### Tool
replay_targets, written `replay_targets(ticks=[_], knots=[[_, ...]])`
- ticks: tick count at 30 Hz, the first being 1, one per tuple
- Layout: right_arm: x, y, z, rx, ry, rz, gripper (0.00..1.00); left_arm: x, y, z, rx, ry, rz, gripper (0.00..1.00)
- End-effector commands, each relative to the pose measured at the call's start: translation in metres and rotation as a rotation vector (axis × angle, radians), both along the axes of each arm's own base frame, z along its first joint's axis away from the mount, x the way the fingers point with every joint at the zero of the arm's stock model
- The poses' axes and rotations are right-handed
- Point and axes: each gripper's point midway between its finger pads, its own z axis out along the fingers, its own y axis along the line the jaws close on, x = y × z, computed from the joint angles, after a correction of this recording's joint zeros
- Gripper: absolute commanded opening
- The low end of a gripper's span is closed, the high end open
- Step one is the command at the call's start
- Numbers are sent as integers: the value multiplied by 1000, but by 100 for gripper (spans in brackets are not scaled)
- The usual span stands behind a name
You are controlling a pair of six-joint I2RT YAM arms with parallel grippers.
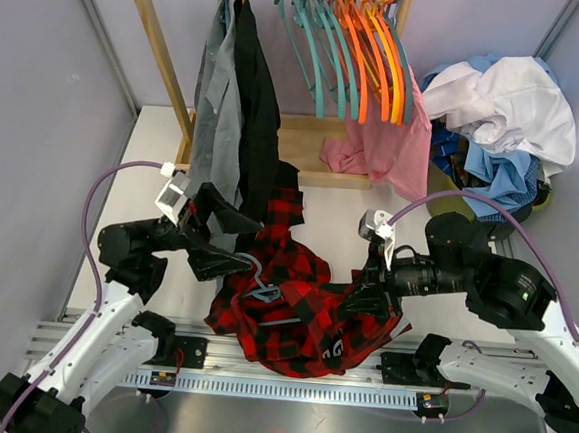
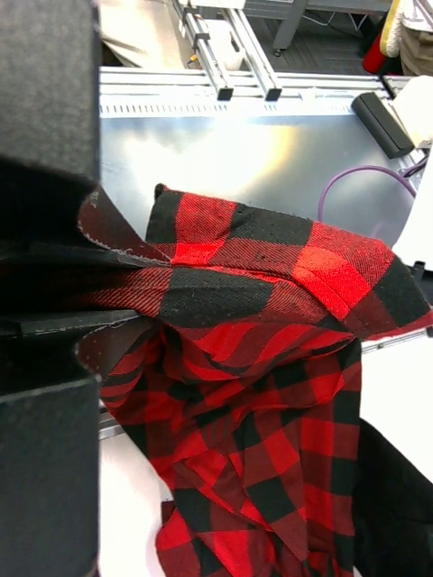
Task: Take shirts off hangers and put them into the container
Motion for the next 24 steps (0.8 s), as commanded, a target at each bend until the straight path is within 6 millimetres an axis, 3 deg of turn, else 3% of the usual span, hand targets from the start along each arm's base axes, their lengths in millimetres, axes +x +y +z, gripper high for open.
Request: replay_targets(ticks=[1, 6, 7, 8, 11, 12, 16, 20, 24], knots=[[-7, 9, 28, 122, -70, 71, 0, -31, -2, 11, -27, -41, -139, 99], [-3, 10, 29, 133, -79, 52, 0, -37, -7, 3, 23, -52, -144, 99], [-2, 10, 31, 140, -84, 46, 0, -34, -10, -7, 60, 18, -136, 99], [-2, 10, 31, 141, -84, 42, 0, -31, -11, -9, 72, -26, -110, 99], [-2, 11, 31, 144, -81, 43, 0, -32, -10, -13, 104, -22, -92, 92], [-2, 12, 31, 144, -76, 45, 0, -34, -10, -13, 103, -27, -94, 78], [-1, 15, 30, 142, -67, 48, 0, -36, -8, -9, 86, -53, -83, 40], [-1, 17, 27, 135, -50, 52, 0, -40, -7, -3, 45, -59, -91, 40], [0, 20, 25, 135, -46, 52, 0, -44, -6, 5, 6, -77, -108, 47]])
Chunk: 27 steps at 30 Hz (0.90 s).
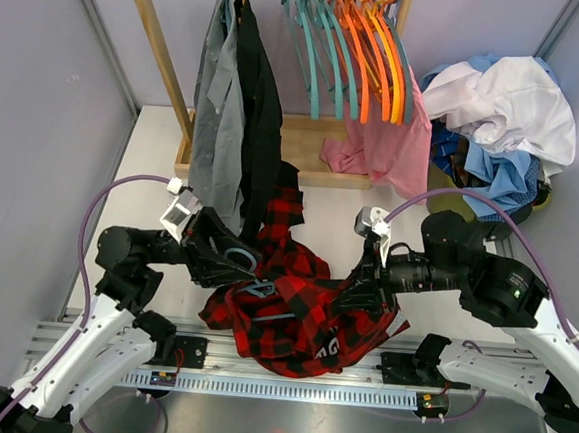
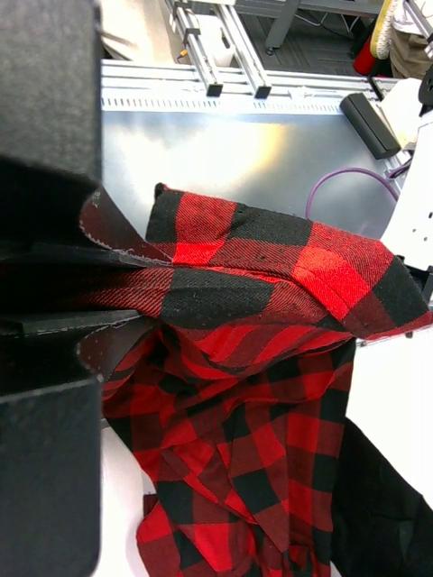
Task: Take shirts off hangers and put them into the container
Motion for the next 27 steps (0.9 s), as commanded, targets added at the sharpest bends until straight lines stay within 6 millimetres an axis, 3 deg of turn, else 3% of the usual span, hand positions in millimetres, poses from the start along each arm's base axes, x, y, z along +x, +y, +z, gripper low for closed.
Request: replay_targets(ticks=[1, 4, 5, 8, 9, 11, 16, 18, 19, 21, 23, 27], knots=[[-6, 10, 22, 96, -25, 52, 0, -7, 1, 16, -65, -29, -16, 51], [-5, 12, 21, 95, -23, 52, 0, -12, 2, 22, -88, -46, -36, 51], [-5, 12, 21, 95, -23, 51, 0, -14, 2, 22, -91, -51, -45, 41], [-5, 12, 23, 102, -27, 50, 0, -16, 2, 23, -90, -60, -55, 26], [-5, 12, 24, 106, -28, 50, 0, -16, 2, 21, -85, -52, -56, 14], [-5, 11, 25, 108, -29, 48, 0, -15, 2, 21, -85, -56, -44, 0], [-3, 12, 23, 105, -28, 37, 1, -12, 3, 19, -55, -46, 3, 0], [-1, 11, 22, 99, -31, 29, 33, -10, 5, 21, -35, -45, 37, 0], [-1, 11, 21, 96, -33, 27, 47, -7, 8, 36, -49, -123, 93, 0], [-1, 10, 20, 94, -41, 25, 71, -7, 13, 33, 4, -104, 147, 0], [1, 9, 16, 86, -49, 13, 79, -6, 22, 41, 41, -158, 225, 0], [5, 5, 8, 68, -58, -12, 83, -6, 40, 58, 90, -262, 359, 0]])
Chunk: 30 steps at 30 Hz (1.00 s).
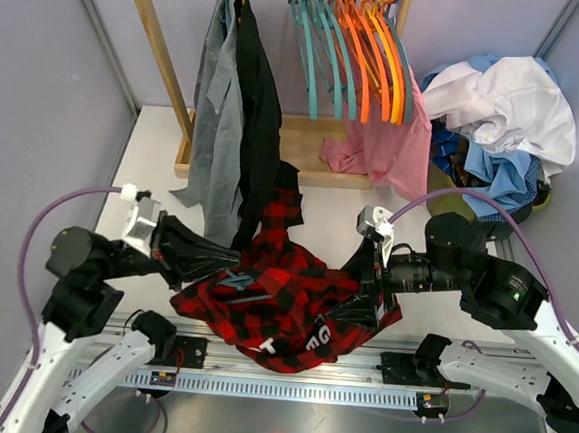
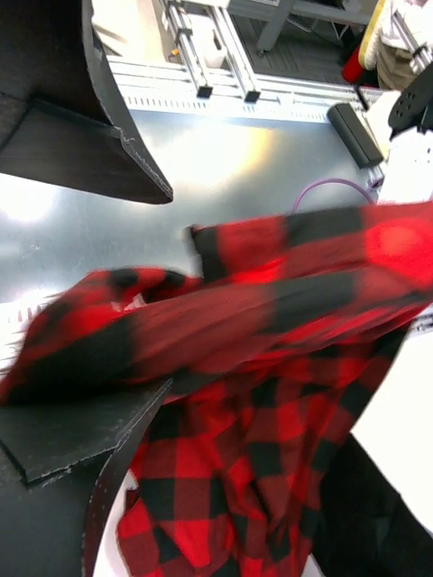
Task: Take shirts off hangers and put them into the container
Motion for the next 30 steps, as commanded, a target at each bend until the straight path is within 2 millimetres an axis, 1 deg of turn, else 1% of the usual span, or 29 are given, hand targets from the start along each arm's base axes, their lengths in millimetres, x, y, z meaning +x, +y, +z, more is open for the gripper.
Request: replay_targets(ticks=[1, 3, 4, 5, 7, 8, 10, 11, 12, 13, 14, 15, 16, 17, 18, 19, 20, 21, 22, 23, 24, 25, 26, 28, 30], knots=[[5, -1, 0, 14, -37, -26, 83, 5, 23, 16, 52, -117, 190, 0], [5, -2, -4, 11, -38, -29, 80, -6, 31, 29, 44, -155, 210, 0], [5, -2, -5, 8, -39, -28, 76, -7, 33, 34, 39, -164, 222, 0], [5, -2, -5, 8, -38, -30, 74, -12, 38, 41, 32, -180, 233, 0], [7, -2, -8, 4, -40, -36, 72, -12, 44, 46, 28, -205, 277, 0], [7, -2, -9, 1, -40, -37, 62, -14, 47, 47, 28, -206, 289, 0], [13, -3, -12, -8, -44, -73, 36, -16, 51, 52, 20, -223, 306, 0], [16, -3, -12, -9, -47, -95, 3, -17, 52, 50, 27, -219, 308, 0], [20, -4, -11, -8, -53, -119, 0, -17, 52, 49, 31, -216, 311, 0], [28, -6, -12, -13, -58, -169, 0, -19, 53, 49, 32, -219, 312, 0], [35, -9, -8, -1, -72, -219, 0, -20, 53, 42, 57, -200, 300, 0], [38, -11, -3, 13, -83, -246, 0, -20, 52, 37, 76, -197, 295, 0], [50, -16, 0, 20, -92, -330, 0, -23, 51, 32, 94, -193, 277, 0], [58, -20, 6, 36, -105, -381, 0, -23, 50, 18, 145, -147, 259, 0], [62, -28, 15, 67, -122, -434, 0, -23, 50, 10, 176, -148, 247, 0], [77, -38, 21, 90, -132, -549, 0, -25, 49, 1, 204, -128, 229, 0], [87, -47, 30, 120, -150, -626, 0, -27, 50, -14, 246, -85, 215, 0], [91, -59, 38, 157, -162, -686, 0, -29, 50, -22, 267, -72, 206, 0], [106, -76, 44, 183, -162, -828, 0, -31, 51, -27, 284, -74, 192, 0], [112, -87, 52, 220, -166, -898, 0, -36, 52, -36, 306, -53, 176, 0], [115, -100, 55, 246, -172, -956, 0, -40, 53, -37, 306, -63, 167, 0], [124, -116, 58, 263, -175, -1060, 0, -45, 53, -37, 303, -68, 145, 0], [126, -124, 59, 279, -174, -1106, 0, -48, 53, -37, 300, -71, 136, 0], [132, -132, 55, 263, -177, -1165, 0, -57, 52, -32, 277, -91, 99, 0], [138, -128, 45, 207, -167, -1187, 0, -66, 52, -19, 238, -135, 70, 0]])
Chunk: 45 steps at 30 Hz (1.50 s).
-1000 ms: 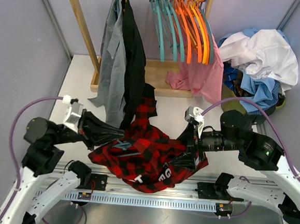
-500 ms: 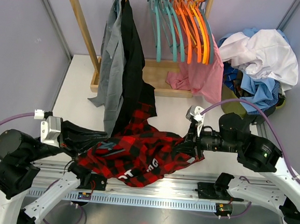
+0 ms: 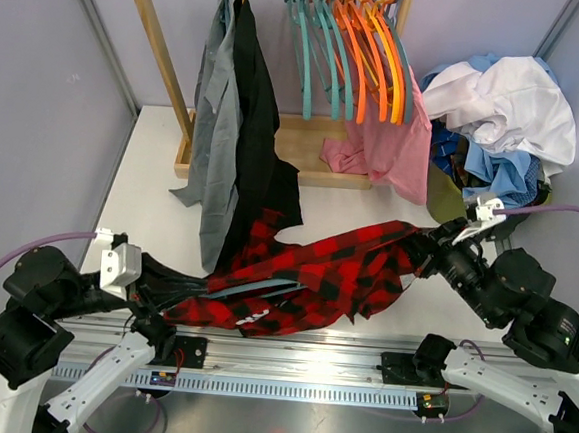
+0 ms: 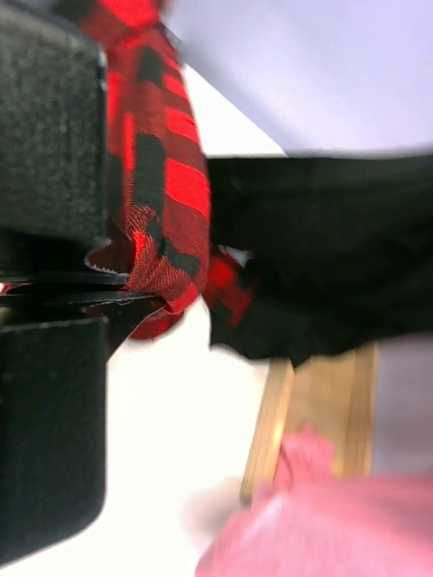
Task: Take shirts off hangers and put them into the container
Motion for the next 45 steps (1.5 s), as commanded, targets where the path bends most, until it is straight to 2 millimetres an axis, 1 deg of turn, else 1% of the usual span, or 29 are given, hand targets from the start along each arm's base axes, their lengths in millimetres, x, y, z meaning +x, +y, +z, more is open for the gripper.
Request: replay_targets(ticks=[1, 5, 6, 7, 8, 9, 11, 12, 13, 14, 15, 16, 17, 18, 19, 20, 24, 28, 32, 34, 36, 37, 38, 39, 40, 41, 42, 43, 45], knots=[[34, -28, 9, 47, 2, -288, 0, -40, 3, 14, -36, -43, -147, 0], [47, -23, -11, -31, 37, -346, 0, -73, 3, 36, -80, -137, -319, 0], [49, -20, -16, -39, 41, -345, 0, -79, 4, 40, -99, -111, -331, 0], [48, -12, -19, -42, 47, -315, 0, -79, 2, 37, -108, -94, -350, 0], [49, -3, -17, -18, 41, -281, 0, -83, 4, 51, -162, -199, -347, 0], [50, 9, -30, -36, 54, -242, 0, -83, 4, 56, -202, -167, -332, 0], [44, 52, -43, -37, 78, -64, 0, -58, 2, 70, -342, -237, -200, 0], [40, 68, -57, -54, 104, 5, 0, -47, 2, 72, -390, -211, -149, 0], [28, 91, -66, -49, 140, 134, 0, -29, 5, 79, -459, -199, -57, 0], [24, 107, -68, -36, 146, 198, 0, -15, 4, 81, -508, -209, -22, 0], [24, 122, -91, -71, 197, 244, 0, -8, 6, 84, -548, -189, 8, 0], [13, 137, -99, -59, 235, 326, 0, 5, 11, 91, -609, -181, 81, 0], [11, 150, -99, -30, 234, 366, 0, 10, 16, 100, -667, -202, 112, 0], [7, 160, -120, -50, 270, 398, 0, 21, 17, 94, -695, -180, 140, 0], [1, 168, -126, -39, 287, 425, 0, 35, 27, 99, -751, -174, 231, 0], [2, 177, -130, -30, 283, 438, 0, 40, 31, 102, -781, -190, 258, 0], [-9, 195, -147, -39, 302, 477, 0, 73, 47, 96, -837, -181, 434, 0], [-18, 205, -156, -53, 320, 509, 0, 103, 76, 88, -912, -151, 648, 0], [-28, 215, -168, -87, 348, 558, 0, 120, 98, 76, -966, -122, 796, 0], [-34, 220, -168, -105, 356, 596, 0, 121, 106, 77, -1012, -117, 820, 0], [-38, 226, -176, -143, 376, 612, 0, 120, 101, 77, -1021, -114, 788, 0], [-39, 227, -178, -161, 376, 618, 12, 114, 92, 82, -1009, -128, 724, 0], [-40, 226, -188, -194, 398, 612, 32, 112, 84, 84, -987, -131, 684, 0], [-40, 227, -184, -200, 389, 605, 51, 108, 76, 90, -964, -135, 642, 0], [-37, 226, -183, -206, 378, 585, 60, 105, 65, 88, -919, -122, 594, 0], [-37, 223, -177, -200, 364, 579, 74, 102, 58, 87, -887, -117, 560, 0], [-36, 221, -174, -205, 351, 573, 78, 100, 58, 89, -877, -112, 559, 0], [-35, 218, -170, -208, 341, 561, 79, 107, 56, 77, -841, -64, 585, 0], [-33, 210, -155, -196, 302, 544, 82, 112, 60, 68, -805, -28, 634, 0]])
